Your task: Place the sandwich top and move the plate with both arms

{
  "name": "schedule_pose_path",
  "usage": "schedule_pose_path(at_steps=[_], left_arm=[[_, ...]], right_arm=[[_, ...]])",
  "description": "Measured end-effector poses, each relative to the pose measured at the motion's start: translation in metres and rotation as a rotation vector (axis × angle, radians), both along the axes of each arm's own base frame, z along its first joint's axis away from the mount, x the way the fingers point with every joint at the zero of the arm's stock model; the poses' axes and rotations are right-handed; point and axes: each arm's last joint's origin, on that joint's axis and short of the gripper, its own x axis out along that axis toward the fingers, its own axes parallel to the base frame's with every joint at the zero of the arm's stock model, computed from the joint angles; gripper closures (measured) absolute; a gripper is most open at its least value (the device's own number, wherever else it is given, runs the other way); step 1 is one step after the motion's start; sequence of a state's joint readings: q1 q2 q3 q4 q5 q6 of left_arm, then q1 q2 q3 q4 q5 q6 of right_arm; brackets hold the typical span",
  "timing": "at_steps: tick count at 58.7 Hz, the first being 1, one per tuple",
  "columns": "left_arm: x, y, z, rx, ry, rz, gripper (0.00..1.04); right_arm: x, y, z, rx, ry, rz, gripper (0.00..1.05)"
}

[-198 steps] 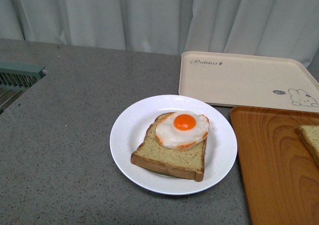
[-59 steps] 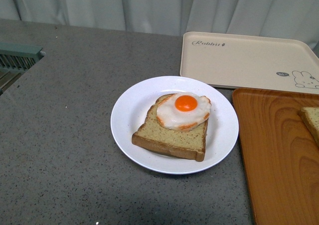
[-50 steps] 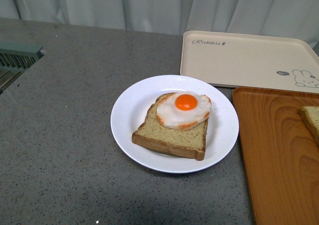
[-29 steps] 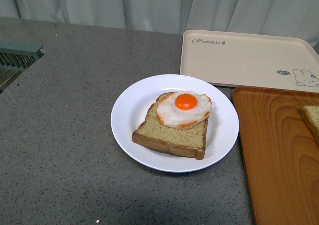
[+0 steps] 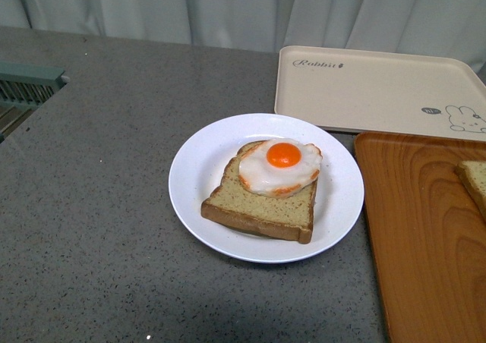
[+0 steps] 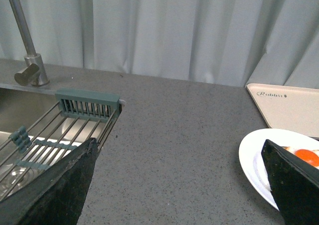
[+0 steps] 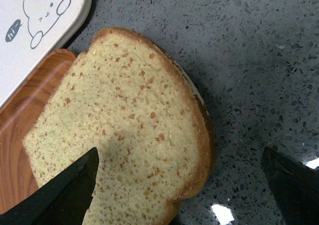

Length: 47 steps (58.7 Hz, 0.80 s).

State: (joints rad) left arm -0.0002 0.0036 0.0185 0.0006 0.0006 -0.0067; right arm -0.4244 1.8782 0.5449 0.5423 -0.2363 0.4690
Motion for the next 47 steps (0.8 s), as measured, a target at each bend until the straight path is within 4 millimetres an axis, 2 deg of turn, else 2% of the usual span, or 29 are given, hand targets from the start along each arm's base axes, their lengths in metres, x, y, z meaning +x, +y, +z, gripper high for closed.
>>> schedule_pose_path(at_steps=[26,31,47], left_arm=[[0.000,0.000,0.000,0.000,0.000,0.000,0.06],[0.000,0.000,0.000,0.000,0.000,0.000,0.06],[0.000,0.000,0.000,0.000,0.000,0.000,0.06]], right_arm=[[0.011,0.000,-0.006,-0.013,-0.016,-0.020,0.09],[0.012,0.000,-0.007,-0.021,-0.016,-0.034,0.18],[0.013,0.001,-0.008,-0.001,-0.019,-0.047,0.58]])
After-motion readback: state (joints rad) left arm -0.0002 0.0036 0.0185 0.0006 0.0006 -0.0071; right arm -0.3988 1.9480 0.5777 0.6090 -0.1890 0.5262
